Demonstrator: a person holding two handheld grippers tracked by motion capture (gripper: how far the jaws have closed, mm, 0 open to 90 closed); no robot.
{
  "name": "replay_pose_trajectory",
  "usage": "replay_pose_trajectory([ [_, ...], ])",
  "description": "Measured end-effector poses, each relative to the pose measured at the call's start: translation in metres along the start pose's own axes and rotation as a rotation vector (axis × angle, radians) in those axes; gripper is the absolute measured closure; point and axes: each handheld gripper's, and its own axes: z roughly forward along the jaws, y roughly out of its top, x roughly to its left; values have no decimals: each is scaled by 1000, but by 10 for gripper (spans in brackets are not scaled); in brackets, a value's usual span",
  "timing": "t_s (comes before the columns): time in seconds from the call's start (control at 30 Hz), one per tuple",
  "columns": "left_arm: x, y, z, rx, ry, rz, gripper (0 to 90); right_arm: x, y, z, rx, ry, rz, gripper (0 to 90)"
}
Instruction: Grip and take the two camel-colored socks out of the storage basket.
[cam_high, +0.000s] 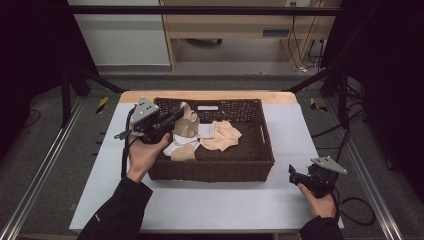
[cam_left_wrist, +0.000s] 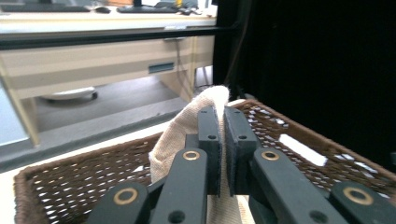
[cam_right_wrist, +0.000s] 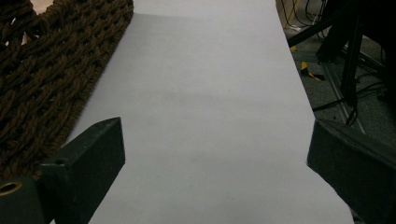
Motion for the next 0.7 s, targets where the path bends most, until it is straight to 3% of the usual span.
replay_pose_trajectory([
  [0.43,-45,-11,-34,-27,-161,59,856,2,0,1,5,-1,-9,46],
  [0.7,-62,-23,-45,-9,-217,72,856,2,0,0,-1,0,-14,46],
])
